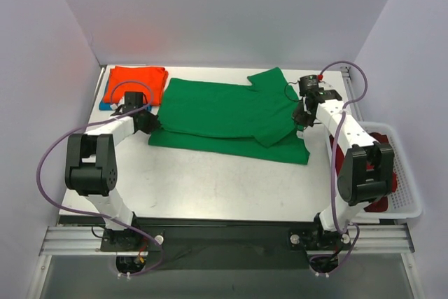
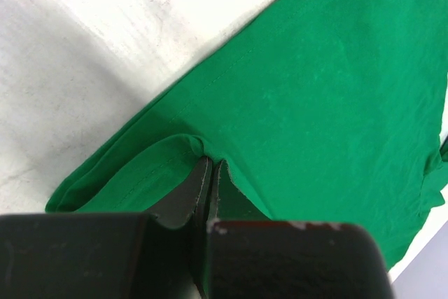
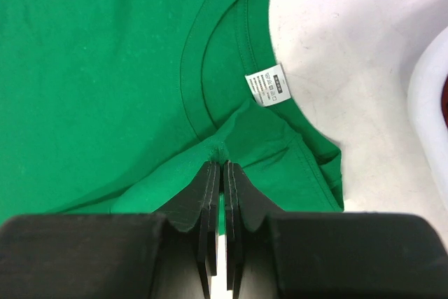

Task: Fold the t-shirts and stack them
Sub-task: Fold the flattened tshirt in 1/3 of the way

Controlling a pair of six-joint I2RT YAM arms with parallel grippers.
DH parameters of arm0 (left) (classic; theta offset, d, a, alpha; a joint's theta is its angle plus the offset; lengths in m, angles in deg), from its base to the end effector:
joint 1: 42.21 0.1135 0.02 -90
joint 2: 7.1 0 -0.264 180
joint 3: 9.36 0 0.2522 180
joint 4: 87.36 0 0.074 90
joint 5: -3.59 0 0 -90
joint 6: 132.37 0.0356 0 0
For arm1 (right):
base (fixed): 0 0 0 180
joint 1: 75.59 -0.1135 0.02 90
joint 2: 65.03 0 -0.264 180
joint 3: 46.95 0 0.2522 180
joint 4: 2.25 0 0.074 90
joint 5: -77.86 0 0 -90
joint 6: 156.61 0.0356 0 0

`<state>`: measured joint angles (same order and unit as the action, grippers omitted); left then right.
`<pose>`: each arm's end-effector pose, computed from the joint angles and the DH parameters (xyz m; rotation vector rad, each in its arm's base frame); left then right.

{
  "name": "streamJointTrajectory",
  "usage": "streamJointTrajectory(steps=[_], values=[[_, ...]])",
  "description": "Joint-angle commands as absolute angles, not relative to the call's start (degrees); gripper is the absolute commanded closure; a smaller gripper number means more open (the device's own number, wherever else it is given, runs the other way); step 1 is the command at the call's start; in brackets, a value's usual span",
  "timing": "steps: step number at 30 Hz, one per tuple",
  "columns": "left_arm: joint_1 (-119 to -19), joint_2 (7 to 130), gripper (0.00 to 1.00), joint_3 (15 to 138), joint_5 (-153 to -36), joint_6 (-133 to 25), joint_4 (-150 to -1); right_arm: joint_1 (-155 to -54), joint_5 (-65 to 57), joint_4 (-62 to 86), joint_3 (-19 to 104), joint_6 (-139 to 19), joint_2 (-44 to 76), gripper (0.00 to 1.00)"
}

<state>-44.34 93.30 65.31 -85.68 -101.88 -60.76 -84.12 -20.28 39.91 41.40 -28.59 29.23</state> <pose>0.3616 -0.0130 0.1769 -1.2229 2.2231 -0.4295 0.3602 0.0489 0.2695 0.6764 2.3120 0.2072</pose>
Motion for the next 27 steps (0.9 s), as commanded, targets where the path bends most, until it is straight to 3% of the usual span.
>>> streamJointTrajectory(steps=[1,4,5,7,8,11,17,20,23,27], values=[[-43.5,94.0,0.97,67.1,-86.4,-101.5,-66.6,-83.2,-20.0,39.9,44.0,-29.3,30.7,1.00],[-42.9,93.9,0.82,66.2,-90.2,-100.5,-70.8,-82.4,-18.9,39.8,45.3,-29.5,32.8,1.00],[-42.7,93.8,0.68,66.0,-90.3,-100.3,-71.2,-81.9,-18.6,39.7,45.7,-29.6,33.4,1.00],[-42.5,93.2,0.59,65.4,-89.9,-99.9,-72.2,-81.3,-17.1,39.8,47.2,-29.8,35.5,1.00],[-42.6,93.1,0.48,65.2,-89.9,-99.6,-72.4,-80.8,-16.5,39.7,47.8,-29.8,36.2,0.99],[-40.4,92.7,0.37,64.8,-90.7,-99.1,-72.8,-80.2,-14.5,39.8,50.2,-30.0,39.2,0.93],[-41.7,90.3,0.40,62.8,-90.4,-98.7,-74.2,-79.3,-10.8,39.8,56.6,-30.2,46.0,0.74],[-44.8,88.8,0.48,60.9,-88.4,-99.4,-73.7,-78.3,-8.9,39.8,60.1,-30.4,49.7,0.61],[-46.0,87.8,0.63,59.1,-87.5,-99.5,-71.7,-77.2,-7.6,39.9,61.6,-30.8,51.3,0.55],[-49.4,87.3,0.82,59.2,-83.7,-97.9,-68.5,-77.8,-8.4,39.1,58.0,-31.4,47.3,0.54]])
